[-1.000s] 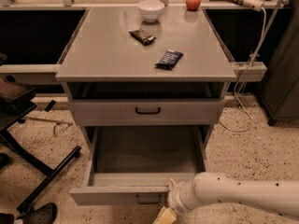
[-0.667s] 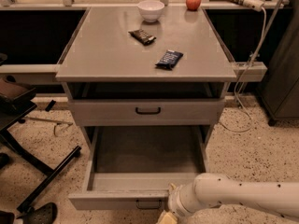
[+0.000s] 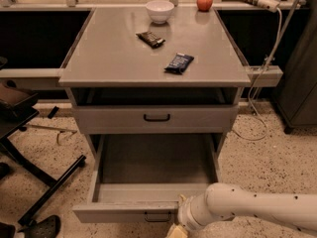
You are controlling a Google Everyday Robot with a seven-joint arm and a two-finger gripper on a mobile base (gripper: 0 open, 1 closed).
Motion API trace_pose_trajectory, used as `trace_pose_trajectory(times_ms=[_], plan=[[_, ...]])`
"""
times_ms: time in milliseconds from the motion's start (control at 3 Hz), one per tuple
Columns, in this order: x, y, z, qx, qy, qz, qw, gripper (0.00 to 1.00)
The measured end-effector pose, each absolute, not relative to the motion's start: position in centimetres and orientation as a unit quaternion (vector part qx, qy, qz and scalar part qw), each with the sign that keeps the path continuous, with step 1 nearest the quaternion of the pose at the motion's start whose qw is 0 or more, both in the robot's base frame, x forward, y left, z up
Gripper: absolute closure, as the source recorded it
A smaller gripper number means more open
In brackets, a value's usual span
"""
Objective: Open middle drawer
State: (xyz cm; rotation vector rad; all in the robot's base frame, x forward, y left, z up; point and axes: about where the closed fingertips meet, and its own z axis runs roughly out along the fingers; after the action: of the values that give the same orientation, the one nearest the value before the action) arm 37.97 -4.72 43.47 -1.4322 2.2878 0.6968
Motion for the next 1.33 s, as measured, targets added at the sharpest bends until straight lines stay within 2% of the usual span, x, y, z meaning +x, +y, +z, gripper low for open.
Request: trace_pose_trajectory(times_ms=[1333], plan=[[35.1,-4.4,44.0,-0.489,0.812,0.275,0.161,0.00]])
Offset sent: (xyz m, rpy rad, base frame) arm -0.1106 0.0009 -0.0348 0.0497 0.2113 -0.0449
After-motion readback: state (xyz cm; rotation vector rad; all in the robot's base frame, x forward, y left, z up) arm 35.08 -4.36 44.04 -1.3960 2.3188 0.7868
